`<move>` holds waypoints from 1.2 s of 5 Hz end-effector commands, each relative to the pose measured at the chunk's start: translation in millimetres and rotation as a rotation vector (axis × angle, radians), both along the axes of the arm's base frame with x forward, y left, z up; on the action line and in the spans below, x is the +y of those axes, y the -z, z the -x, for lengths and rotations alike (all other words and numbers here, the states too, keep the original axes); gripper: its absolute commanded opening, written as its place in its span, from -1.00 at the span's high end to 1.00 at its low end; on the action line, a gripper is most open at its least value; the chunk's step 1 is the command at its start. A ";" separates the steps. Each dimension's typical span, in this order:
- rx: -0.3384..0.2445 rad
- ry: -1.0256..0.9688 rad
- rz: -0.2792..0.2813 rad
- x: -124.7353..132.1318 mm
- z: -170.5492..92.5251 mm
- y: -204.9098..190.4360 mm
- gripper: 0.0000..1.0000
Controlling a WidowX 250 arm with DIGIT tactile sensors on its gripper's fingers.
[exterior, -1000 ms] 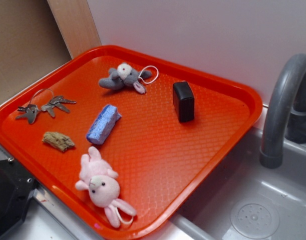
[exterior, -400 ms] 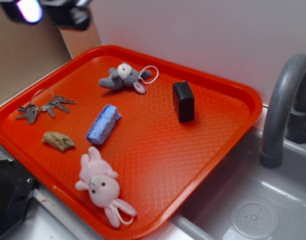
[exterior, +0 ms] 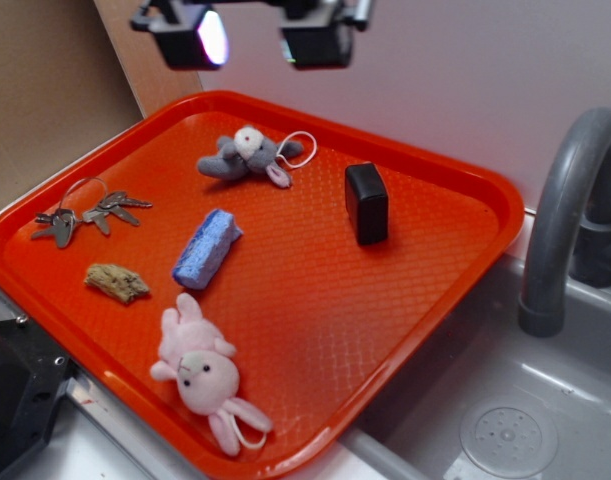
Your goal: Grab the black box.
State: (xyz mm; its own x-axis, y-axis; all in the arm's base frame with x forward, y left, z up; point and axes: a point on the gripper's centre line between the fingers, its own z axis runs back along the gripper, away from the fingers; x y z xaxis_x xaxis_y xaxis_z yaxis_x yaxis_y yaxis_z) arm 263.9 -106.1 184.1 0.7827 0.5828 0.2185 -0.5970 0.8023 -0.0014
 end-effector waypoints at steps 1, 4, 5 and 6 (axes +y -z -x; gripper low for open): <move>-0.080 -0.196 -0.027 11.1 -34.4 25.6 -1.00; -0.128 -0.246 -0.052 24.7 -62.1 77.3 -1.00; -0.114 -0.245 -0.033 22.1 -66.3 89.2 -1.00; -0.051 -0.242 -0.020 15.9 -66.2 104.7 -1.00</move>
State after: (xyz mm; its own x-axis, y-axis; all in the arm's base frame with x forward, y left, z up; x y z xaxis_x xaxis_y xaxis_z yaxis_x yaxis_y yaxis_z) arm 317.0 -100.8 59.7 0.6324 0.7343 0.2468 -0.7637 0.6443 0.0401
